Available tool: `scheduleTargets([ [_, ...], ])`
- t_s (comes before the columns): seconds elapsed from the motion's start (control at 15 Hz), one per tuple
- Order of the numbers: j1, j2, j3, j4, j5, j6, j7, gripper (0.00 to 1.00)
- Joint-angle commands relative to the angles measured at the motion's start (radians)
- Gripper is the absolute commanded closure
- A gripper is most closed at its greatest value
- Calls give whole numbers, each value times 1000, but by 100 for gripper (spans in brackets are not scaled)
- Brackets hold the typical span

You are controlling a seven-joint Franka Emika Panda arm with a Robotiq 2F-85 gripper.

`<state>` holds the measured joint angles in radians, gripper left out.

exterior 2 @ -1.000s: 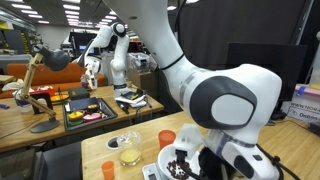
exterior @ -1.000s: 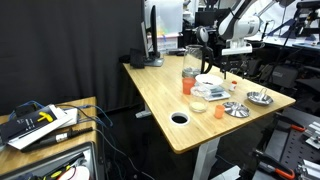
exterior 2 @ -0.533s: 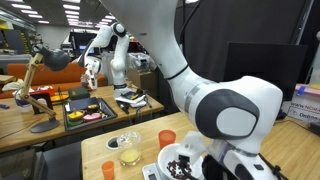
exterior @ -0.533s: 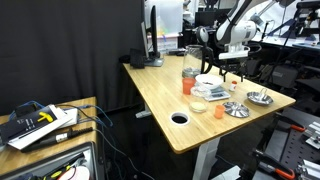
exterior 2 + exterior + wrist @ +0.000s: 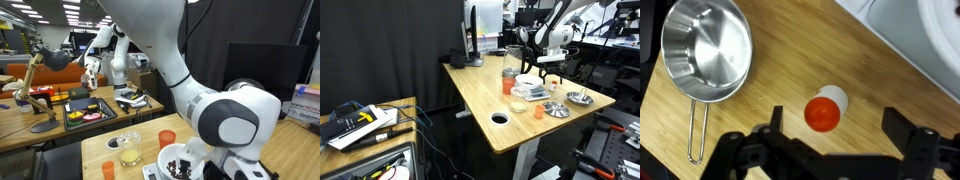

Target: Move the salt cellar to the left

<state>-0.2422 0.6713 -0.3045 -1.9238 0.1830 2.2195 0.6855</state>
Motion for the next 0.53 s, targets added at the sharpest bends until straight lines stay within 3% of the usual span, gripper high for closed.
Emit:
scheduleTargets([
  [0.0, -10, -4, 0, 6, 22, -22, -4, 0],
  [0.47, -28, -24, 2, -37, 33, -20, -29, 0],
])
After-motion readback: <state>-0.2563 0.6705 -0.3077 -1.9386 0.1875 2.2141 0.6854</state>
